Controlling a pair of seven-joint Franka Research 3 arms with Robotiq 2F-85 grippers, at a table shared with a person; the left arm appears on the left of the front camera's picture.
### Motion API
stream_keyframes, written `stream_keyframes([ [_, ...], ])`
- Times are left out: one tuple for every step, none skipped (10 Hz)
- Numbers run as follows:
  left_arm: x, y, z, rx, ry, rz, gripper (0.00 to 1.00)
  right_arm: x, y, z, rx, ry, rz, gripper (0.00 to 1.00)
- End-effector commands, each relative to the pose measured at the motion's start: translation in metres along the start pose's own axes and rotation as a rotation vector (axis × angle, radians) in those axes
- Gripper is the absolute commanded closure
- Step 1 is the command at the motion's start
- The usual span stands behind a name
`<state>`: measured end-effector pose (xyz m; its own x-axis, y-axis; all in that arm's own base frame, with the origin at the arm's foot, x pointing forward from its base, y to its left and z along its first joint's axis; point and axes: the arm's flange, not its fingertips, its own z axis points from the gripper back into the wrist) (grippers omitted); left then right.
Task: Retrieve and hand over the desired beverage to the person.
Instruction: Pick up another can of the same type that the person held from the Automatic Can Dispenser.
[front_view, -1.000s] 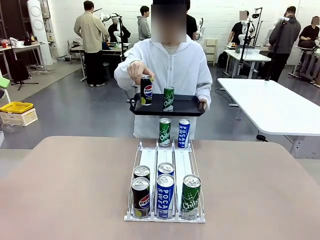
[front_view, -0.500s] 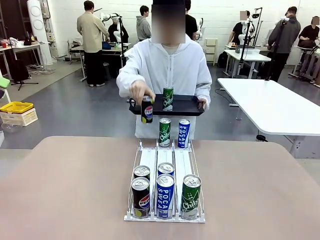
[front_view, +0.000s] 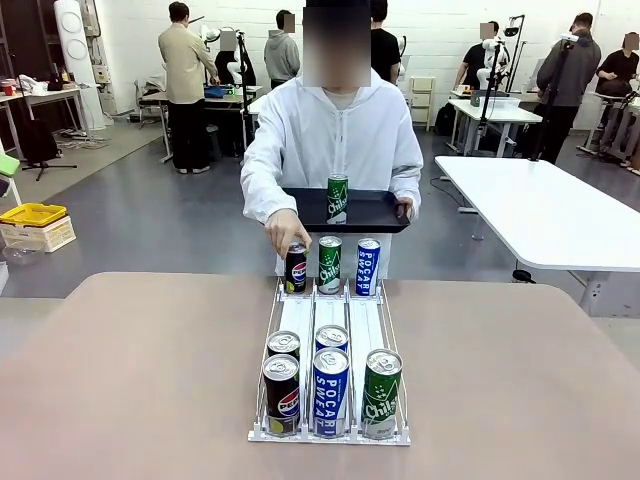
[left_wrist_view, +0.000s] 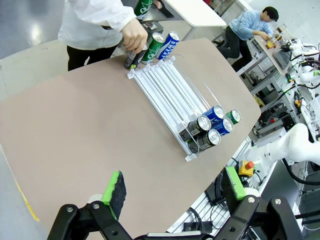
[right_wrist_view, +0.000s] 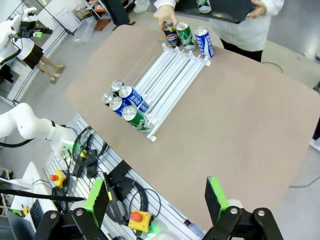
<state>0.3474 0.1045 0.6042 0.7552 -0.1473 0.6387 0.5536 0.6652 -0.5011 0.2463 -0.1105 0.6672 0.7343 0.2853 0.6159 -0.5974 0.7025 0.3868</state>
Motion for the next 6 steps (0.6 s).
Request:
stream_keyframes([
  [-0.0006,0.0008,0.0001,-0.015,-0.012,-0.017,0.0,0.0019,-0.0002,0.0004,0.019,-0.007,0.015,0.0],
  [-0.0006,0.0008,0.0001,-0.015,-0.012,-0.017,0.0,0.0019,-0.0002,0.0004,0.019,-0.007,0.015,0.0],
  [-0.0006,0.0008,0.0001,-0.015,-0.012,-0.017,0.0,0.0019,-0.0002,0.0004,0.019,-0.007,0.015,0.0],
  [-0.0006,0.0008,0.0001,-0.015,-0.012,-0.017,0.0,0.0019,-0.0002,0.0004,0.019,-0.007,0.015,0.0],
  [-0.0006,0.0008,0.0001,-0.015,-0.012,-0.017,0.0,0.0019,-0.0002,0.0004,0.019,-0.007,0.015,0.0],
  [-0.0006,0.0008,0.0001,-0.015,-0.012,-0.017,0.0,0.0019,-0.0002,0.0004,0.019,-0.007,0.015,0.0],
])
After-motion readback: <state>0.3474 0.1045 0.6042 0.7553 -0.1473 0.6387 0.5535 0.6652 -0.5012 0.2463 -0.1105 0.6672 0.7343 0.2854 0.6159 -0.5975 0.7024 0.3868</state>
